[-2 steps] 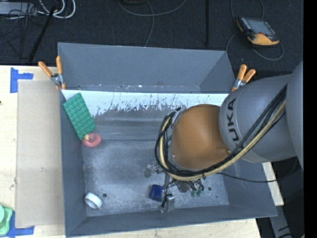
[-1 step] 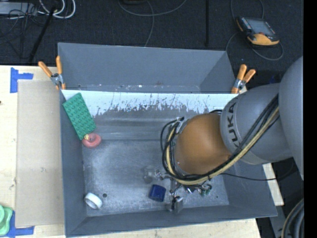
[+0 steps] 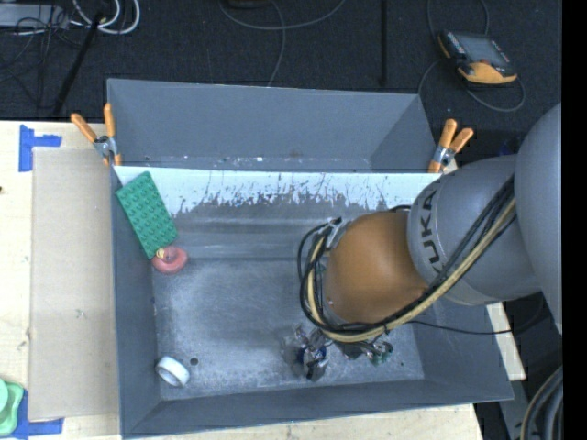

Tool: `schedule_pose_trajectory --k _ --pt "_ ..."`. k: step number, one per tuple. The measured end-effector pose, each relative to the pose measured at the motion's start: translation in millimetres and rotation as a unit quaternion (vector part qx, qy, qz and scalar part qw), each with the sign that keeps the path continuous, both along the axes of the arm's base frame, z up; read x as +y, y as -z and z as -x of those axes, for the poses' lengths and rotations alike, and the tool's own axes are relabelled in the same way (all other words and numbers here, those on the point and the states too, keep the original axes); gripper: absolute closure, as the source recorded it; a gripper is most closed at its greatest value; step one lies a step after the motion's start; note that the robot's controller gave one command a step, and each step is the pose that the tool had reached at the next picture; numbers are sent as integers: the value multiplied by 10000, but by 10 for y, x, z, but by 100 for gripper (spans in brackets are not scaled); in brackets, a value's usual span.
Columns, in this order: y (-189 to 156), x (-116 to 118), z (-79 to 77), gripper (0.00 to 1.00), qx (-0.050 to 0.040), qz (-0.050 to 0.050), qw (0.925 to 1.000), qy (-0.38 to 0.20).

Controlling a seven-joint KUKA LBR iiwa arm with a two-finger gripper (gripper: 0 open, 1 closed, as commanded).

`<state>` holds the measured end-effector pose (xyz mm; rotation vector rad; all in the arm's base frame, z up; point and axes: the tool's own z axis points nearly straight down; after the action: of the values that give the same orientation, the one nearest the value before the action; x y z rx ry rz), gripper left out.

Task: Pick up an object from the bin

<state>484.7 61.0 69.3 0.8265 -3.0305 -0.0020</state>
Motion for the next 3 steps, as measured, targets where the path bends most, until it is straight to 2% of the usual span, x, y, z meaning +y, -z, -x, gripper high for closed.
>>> schedule_pose_trajectory --k 1,2,3 --pt "-1482 99 9 100 -45 -3 9999 157" --pt "-1439 89 24 0 -1 1 9998 179" --pt "-296 -92 100 0 30 4 9965 -832"
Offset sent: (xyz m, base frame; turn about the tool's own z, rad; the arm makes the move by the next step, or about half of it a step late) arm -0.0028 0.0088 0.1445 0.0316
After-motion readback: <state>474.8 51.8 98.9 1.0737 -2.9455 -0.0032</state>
